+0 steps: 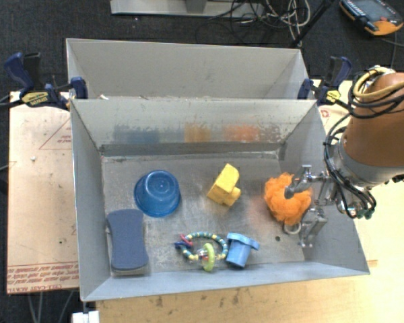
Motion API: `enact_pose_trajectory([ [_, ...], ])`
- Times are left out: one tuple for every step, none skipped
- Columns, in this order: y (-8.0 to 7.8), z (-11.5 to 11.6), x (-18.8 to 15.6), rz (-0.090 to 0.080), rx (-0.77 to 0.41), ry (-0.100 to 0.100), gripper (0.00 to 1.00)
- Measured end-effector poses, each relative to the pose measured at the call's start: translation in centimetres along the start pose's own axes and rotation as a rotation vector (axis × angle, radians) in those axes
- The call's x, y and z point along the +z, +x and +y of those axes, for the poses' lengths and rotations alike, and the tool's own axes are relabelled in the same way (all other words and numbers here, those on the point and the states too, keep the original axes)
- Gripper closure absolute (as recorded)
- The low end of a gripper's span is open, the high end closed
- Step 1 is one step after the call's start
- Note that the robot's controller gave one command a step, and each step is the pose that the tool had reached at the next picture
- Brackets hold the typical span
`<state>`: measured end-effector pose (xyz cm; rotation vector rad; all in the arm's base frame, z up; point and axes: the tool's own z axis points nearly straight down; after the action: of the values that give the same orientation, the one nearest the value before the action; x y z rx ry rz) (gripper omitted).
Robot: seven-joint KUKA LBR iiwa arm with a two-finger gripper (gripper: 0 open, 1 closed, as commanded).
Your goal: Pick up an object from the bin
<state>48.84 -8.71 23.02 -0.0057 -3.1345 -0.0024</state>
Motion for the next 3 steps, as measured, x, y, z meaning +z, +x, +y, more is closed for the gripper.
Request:
enact_pose_trajectory([
  [-0.2, 0.1, -0.4, -0.008, -0.004, 0.001, 0.0],
  [-2.9, -1.1, 6.3, -0.015, 0.039, 0.002, 0.0],
  [-7.9, -4.1, 7.6, -0.007, -0.086, 0.0, 0.0],
])
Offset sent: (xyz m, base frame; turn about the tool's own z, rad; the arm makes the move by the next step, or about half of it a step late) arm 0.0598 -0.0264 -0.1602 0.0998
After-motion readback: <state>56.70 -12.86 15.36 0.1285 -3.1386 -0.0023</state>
